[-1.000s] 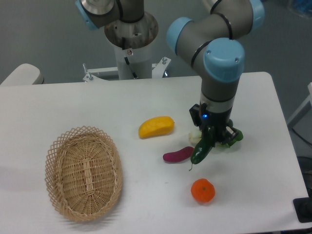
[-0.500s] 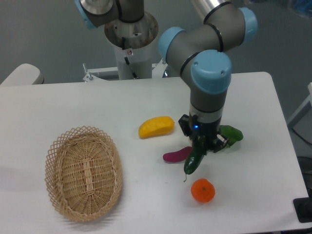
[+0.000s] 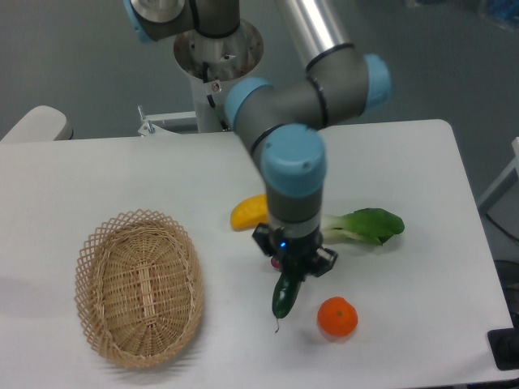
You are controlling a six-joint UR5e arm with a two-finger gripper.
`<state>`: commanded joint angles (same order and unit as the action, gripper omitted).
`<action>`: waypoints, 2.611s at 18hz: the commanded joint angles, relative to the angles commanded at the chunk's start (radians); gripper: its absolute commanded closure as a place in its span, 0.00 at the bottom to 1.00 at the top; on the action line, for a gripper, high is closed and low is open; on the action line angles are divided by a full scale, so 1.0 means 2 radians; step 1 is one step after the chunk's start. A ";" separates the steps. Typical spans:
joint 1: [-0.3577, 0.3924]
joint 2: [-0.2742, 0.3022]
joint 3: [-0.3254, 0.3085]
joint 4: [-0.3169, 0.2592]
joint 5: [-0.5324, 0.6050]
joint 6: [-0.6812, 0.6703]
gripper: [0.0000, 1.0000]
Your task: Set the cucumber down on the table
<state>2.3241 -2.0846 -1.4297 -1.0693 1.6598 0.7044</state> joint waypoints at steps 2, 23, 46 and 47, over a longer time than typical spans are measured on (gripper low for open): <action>-0.009 -0.012 -0.002 0.008 0.000 -0.009 0.77; -0.025 -0.079 -0.011 0.068 0.000 0.107 0.73; 0.008 0.001 0.025 0.052 0.000 0.113 0.00; 0.014 0.011 0.025 0.046 -0.002 0.115 0.00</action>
<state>2.3530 -2.0619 -1.3791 -0.9770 1.6567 0.9342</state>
